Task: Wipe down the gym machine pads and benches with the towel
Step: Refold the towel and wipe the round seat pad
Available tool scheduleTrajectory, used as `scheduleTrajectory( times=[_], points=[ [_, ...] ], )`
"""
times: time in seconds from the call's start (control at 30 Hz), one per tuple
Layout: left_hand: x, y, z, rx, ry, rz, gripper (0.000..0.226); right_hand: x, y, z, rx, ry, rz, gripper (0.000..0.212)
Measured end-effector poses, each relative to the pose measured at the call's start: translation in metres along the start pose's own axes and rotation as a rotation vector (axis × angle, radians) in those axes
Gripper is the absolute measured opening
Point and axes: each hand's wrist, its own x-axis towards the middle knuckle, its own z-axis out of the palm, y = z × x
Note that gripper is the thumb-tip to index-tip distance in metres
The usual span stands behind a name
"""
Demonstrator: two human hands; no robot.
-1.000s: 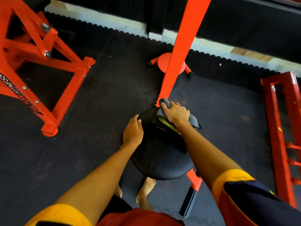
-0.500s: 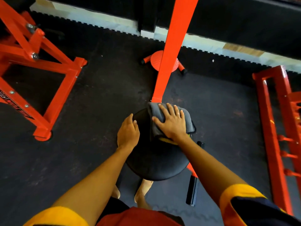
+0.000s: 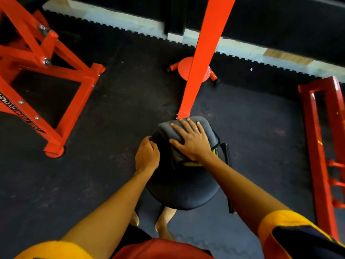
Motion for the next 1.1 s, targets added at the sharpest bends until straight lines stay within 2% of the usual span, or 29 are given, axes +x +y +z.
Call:
scheduleTrajectory(
  times=[0.07, 0.13, 0.27, 0.37, 0.5, 0.6, 0.7, 0.77, 0.87, 0.93, 1.0, 1.1],
  points=[
    [-0.006, 0.000, 0.001, 0.024, 0.029, -0.019, 0.042, 0.035, -0.010, -0.008, -0.042, -0.070, 0.111, 0.071],
    [-0.011, 0.000, 0.000, 0.027, 0.028, -0.040, 0.042, 0.067, -0.036, -0.014, -0.060, -0.195, 0.122, 0.071],
    [-0.018, -0.009, 0.001, 0.034, 0.031, 0.029, 0.036, 0.090, -0.093, -0.012, -0.183, -0.353, -0.145, 0.078],
    [-0.021, -0.013, 0.005, -0.008, 0.065, -0.011, 0.037, 0.086, -0.086, -0.016, -0.175, -0.304, -0.179, 0.075],
    [-0.024, -0.010, 0.004, -0.072, 0.101, -0.063, 0.042, 0.084, -0.032, -0.026, -0.005, -0.259, 0.094, 0.073],
    [-0.025, -0.010, 0.002, -0.082, 0.078, -0.080, 0.045, 0.080, 0.003, -0.032, 0.052, -0.304, 0.320, 0.082],
    [-0.025, -0.007, 0.000, -0.068, 0.067, -0.099, 0.046, 0.088, -0.001, -0.029, 0.037, -0.347, 0.396, 0.087],
    [-0.026, -0.007, 0.000, -0.071, 0.076, -0.089, 0.044, 0.091, -0.033, -0.025, -0.026, -0.328, 0.297, 0.079],
    [-0.023, -0.012, -0.002, -0.091, 0.053, -0.080, 0.036, 0.078, -0.081, -0.016, -0.171, -0.232, -0.047, 0.069],
    [-0.018, -0.017, -0.006, -0.069, 0.018, -0.047, 0.034, 0.070, -0.084, -0.012, -0.168, -0.181, -0.157, 0.065],
    [-0.011, -0.017, -0.012, -0.064, -0.017, -0.035, 0.036, 0.070, -0.067, -0.012, -0.142, -0.120, -0.134, 0.062],
    [-0.001, -0.009, -0.017, -0.007, -0.086, -0.010, 0.040, 0.072, -0.034, -0.016, -0.067, -0.108, 0.058, 0.064]
  ],
)
